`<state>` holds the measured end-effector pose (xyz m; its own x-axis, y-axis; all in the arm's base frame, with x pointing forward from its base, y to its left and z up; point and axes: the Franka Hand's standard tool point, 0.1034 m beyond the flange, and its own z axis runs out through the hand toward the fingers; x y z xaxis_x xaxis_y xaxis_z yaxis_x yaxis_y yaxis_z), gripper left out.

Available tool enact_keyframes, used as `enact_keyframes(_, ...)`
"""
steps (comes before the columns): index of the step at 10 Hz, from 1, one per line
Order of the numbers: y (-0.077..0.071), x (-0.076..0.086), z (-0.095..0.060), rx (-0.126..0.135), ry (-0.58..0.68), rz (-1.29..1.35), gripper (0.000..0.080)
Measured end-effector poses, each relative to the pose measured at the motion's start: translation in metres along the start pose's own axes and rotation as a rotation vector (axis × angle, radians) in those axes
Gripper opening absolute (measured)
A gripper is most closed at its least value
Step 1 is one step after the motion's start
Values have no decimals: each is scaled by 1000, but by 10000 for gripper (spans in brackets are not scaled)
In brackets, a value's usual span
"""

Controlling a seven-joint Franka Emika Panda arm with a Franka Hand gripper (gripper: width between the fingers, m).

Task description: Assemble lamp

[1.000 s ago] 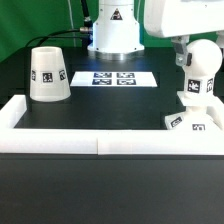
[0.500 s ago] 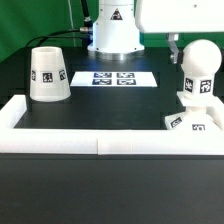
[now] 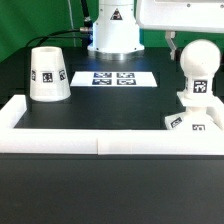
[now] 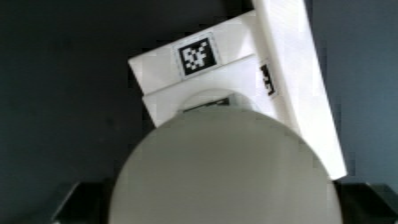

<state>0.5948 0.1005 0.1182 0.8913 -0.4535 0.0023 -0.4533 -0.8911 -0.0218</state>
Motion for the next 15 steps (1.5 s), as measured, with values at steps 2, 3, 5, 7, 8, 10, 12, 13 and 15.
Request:
enact_keyframes(2,1,1,0,18,-14,134,578)
enact_keyframes(3,1,1,0,18,-14,146,578)
enact_keyframes(5,0,0,0,23,-20,217,579)
enact_keyframes(7,-1,-1,0,22,-23,121,690)
enact_keyframes(8,-2,-2,0,22,-22,94,690)
enact_keyframes(10,-4,-2,-1,26,-18,-102,698)
enact_keyframes(12,-2,0,0,29,-15,-331,698)
enact_keyframes(13,-2,-1,0,28,-14,-401,698)
enact_keyframes(15,-3,-1,1,28,-12,-553,698)
